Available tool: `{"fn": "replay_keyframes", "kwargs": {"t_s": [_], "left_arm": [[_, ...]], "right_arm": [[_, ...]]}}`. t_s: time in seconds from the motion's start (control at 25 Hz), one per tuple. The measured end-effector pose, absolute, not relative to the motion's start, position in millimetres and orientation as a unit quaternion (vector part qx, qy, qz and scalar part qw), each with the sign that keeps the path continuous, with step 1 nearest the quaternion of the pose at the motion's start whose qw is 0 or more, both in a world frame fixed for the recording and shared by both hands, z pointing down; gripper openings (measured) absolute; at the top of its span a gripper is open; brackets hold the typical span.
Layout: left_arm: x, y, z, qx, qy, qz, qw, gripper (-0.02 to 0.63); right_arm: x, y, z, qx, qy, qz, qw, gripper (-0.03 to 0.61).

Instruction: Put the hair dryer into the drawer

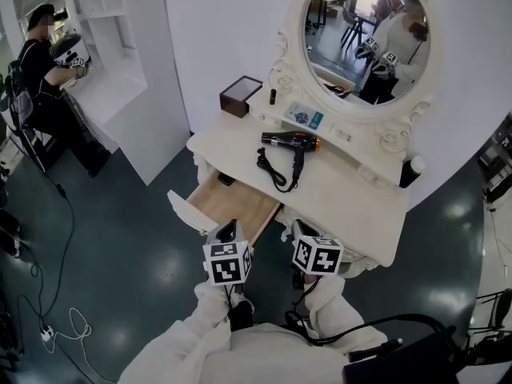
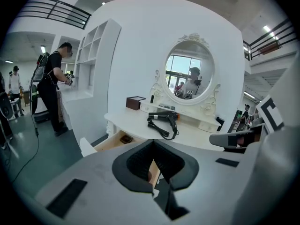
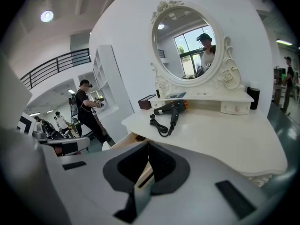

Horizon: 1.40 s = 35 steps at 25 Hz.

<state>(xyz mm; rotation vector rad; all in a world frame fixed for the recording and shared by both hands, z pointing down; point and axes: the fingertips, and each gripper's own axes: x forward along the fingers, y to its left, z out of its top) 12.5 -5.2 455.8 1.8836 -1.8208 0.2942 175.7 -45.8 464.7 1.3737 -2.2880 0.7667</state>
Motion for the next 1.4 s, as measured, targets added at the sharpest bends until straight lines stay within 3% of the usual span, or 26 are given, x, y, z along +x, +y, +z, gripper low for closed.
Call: {"fn": "replay_keyframes", "kwargs": {"t_s": [0.72,1.4], "left_arm": [[-57,-100,468,0.682,-0.671,0.118,0.264,0.006],[-9,-151,507,0.676,-0.649,0.142,0.317,0.006]], "right_arm": [[128,-148,475,0.497,-0.799,0.283,0.187,0.061],[171,-217,483,0.501,-0.786,0.288,0.221,0.061]]}}
